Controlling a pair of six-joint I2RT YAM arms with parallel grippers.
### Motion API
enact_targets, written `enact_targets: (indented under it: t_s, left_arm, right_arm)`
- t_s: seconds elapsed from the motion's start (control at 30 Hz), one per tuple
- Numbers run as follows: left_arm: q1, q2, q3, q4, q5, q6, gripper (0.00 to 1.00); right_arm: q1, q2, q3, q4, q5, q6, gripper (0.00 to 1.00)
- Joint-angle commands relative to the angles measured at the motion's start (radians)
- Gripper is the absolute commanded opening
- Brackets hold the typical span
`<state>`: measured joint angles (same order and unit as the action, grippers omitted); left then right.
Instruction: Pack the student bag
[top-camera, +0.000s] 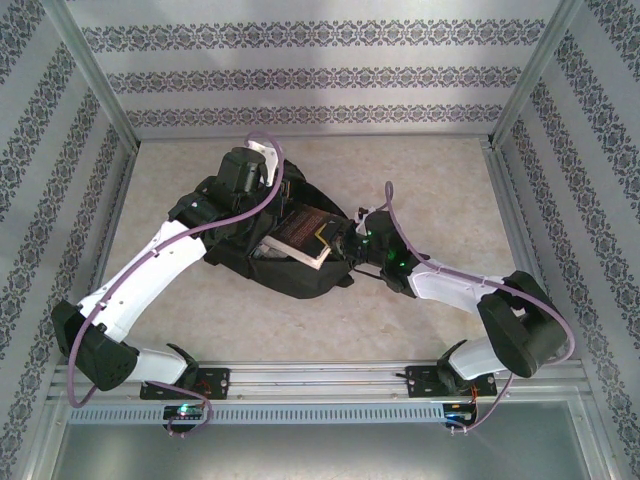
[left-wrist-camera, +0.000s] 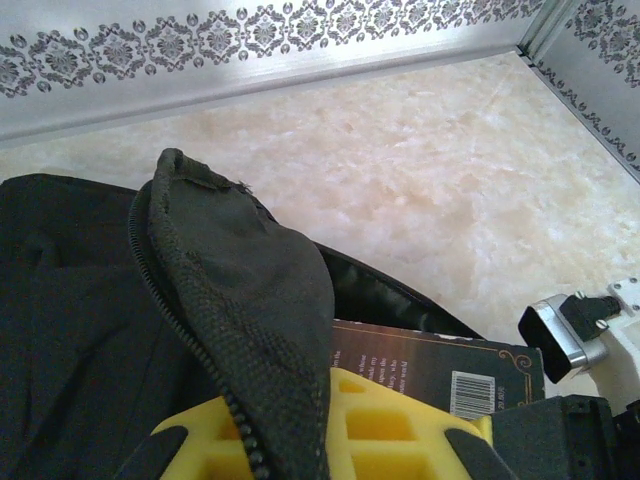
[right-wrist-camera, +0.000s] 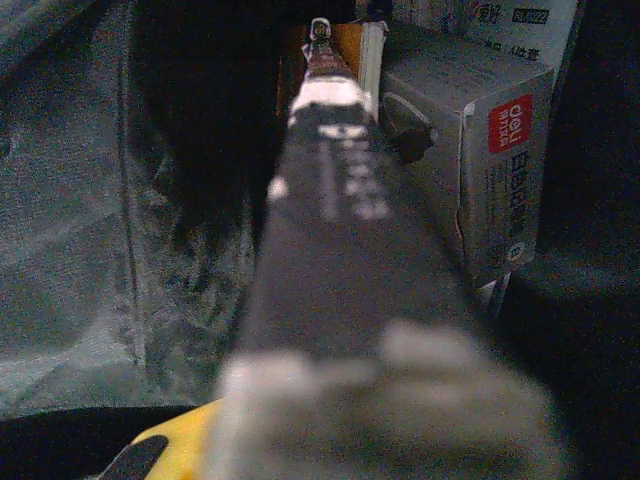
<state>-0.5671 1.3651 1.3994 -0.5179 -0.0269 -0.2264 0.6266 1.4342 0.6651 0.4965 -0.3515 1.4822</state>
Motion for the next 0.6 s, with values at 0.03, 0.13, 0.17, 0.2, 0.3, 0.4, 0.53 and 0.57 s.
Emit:
enact_targets:
  t_s: [0.03,0.13,0.17,0.2,0.3,0.4,0.53,0.57]
  left_arm:
    - [0.007,-0.071,0.081,0.101,0.019,0.026,0.00]
    - [0.006,-0.062,0.068,0.122,0.094,0.017,0.00]
    - [0.007,-0.057,0.065,0.124,0.106,0.011,0.00]
    - [0.007,-0.054,0.061,0.130,0.117,0.001,0.00]
    - [0.006,-0.056,0.042,0.156,0.138,-0.024,0.00]
    - [0.006,-0.059,0.039,0.159,0.136,-0.033,0.00]
    - [0.007,-0.062,0.034,0.165,0.127,-0.046,0.00]
    - [0.007,-0.061,0.034,0.168,0.126,-0.050,0.00]
  right_arm:
    - [0.021,0.025,0.056,0.001,0.033,-0.069,0.00]
    - [0.038,0.077,0.096,0.074,0.032,-0.076,0.00]
    - [0.044,0.096,0.122,0.078,0.032,-0.079,0.00]
    - [0.048,0.126,0.157,0.080,0.027,-0.076,0.00]
    - [0.064,0.230,0.264,0.124,0.024,-0.054,0.00]
    - [0.079,0.365,0.410,0.162,-0.010,-0.039,0.00]
    - [0.090,0.532,0.561,0.197,0.013,0.002,0.00]
    - [0.092,0.559,0.577,0.232,0.028,-0.005,0.00]
